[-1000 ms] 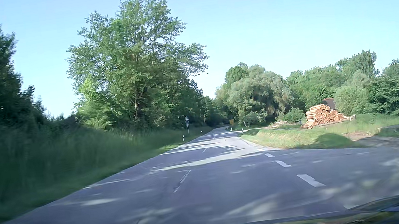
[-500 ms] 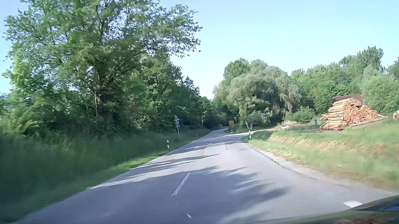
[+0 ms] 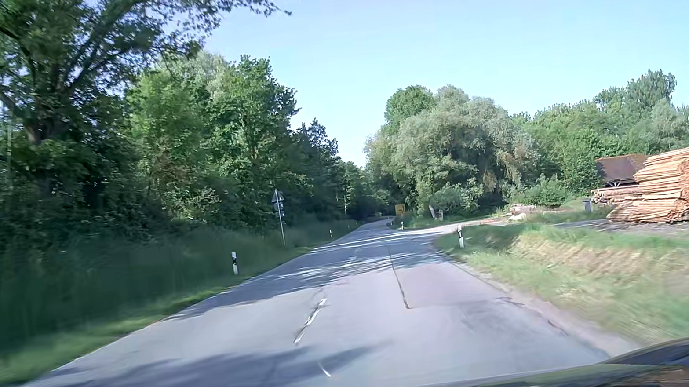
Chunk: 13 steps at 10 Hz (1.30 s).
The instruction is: Follow the waypoints while adhering to traffic rules and regulations
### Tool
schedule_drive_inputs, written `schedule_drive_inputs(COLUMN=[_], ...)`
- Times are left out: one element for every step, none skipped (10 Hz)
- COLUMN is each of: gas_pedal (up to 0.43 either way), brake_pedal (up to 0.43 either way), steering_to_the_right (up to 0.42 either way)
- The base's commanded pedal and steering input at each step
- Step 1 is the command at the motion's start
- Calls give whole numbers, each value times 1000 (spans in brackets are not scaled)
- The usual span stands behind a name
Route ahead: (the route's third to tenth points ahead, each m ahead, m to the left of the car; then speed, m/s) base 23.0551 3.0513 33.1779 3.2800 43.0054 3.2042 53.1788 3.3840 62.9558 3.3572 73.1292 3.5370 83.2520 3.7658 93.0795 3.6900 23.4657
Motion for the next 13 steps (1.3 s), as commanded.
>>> schedule_drive_inputs(gas_pedal=[79, 20, 0, 0, 0, 0, 0, 0, 20, 79, 79, 87, 87], brake_pedal=[0, 0, 0, 0, 0, 0, 0, 0, 0, 0, 0, 0, 0], steering_to_the_right=[0, 0, 0, -2, -4, -5, -5, -5, -5, -5, -5, -5, -5])
